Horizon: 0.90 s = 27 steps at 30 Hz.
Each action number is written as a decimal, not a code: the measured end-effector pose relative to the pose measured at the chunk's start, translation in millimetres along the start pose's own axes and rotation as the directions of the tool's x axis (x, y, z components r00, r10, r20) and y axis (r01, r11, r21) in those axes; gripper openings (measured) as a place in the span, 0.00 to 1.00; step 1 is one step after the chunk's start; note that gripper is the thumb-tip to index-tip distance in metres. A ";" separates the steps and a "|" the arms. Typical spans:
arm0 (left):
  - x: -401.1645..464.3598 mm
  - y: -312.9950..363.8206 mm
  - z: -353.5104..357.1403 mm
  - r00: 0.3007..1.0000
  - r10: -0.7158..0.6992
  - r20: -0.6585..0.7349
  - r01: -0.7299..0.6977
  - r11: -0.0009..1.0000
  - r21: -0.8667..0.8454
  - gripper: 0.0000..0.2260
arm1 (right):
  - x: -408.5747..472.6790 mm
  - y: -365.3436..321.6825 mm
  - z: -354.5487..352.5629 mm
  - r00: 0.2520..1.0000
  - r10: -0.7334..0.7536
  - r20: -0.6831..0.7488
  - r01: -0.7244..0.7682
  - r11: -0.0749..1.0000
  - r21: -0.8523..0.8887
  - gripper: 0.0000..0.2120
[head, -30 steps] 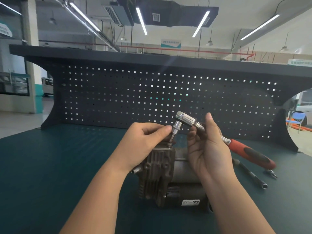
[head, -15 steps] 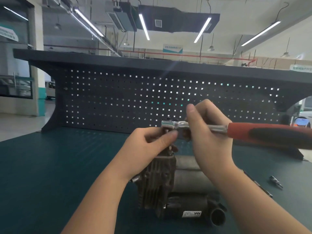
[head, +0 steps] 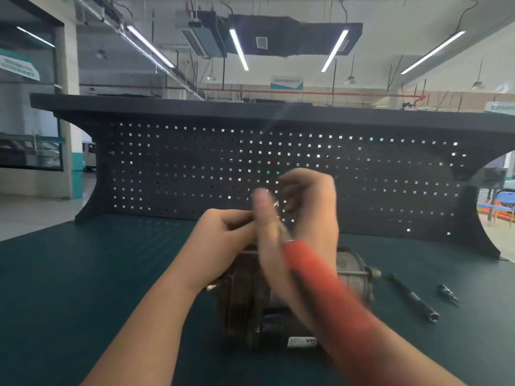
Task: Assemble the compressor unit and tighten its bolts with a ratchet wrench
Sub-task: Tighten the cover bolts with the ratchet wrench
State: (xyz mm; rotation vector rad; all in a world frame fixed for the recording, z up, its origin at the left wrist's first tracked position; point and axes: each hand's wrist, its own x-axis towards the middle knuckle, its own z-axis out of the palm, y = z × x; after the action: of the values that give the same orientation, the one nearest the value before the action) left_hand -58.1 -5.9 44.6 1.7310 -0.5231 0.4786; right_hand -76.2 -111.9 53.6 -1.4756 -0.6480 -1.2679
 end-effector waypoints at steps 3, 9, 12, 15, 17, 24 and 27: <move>2.7 -5.0 -4.3 0.997 0.052 0.063 -0.051 0.998 -0.026 0.10 | 10.2 24.2 -16.3 0.949 0.286 -0.129 -0.236 0.921 0.311 0.08; 5.2 -7.7 0.6 0.998 0.066 0.021 -0.064 0.995 -0.078 0.10 | 18.7 25.2 -14.8 0.994 0.084 -0.071 -0.076 0.991 0.106 0.22; 2.8 -9.4 1.2 0.998 0.056 0.008 -0.056 0.998 -0.005 0.08 | 19.2 3.4 5.1 0.994 -0.083 0.071 0.094 0.983 -0.157 0.28; -1.4 -10.6 0.7 0.999 0.039 0.007 -0.040 0.996 0.074 0.10 | 4.4 -9.5 22.7 0.959 -0.220 0.177 0.268 0.904 -0.333 0.22; -1.4 -7.8 0.4 1.000 -0.019 -0.007 0.019 0.999 0.028 0.09 | -0.1 -3.6 20.5 0.940 -0.297 0.169 0.341 0.846 -0.411 0.15; 3.1 -2.3 -1.7 0.996 0.076 0.050 -0.075 0.997 -0.030 0.07 | 22.4 36.4 -18.9 0.892 0.448 0.052 -0.423 0.793 0.439 0.05; 1.5 -3.4 3.1 0.994 0.107 0.023 -0.106 0.994 -0.027 0.08 | 22.9 38.5 -17.2 0.798 0.598 0.081 -0.535 0.639 0.553 0.03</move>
State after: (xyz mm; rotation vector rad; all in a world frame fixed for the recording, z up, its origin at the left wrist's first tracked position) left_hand -54.8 -8.3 42.1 1.6921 -0.6390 0.5250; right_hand -41.9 -144.9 59.6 -0.9829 -0.3715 -0.5757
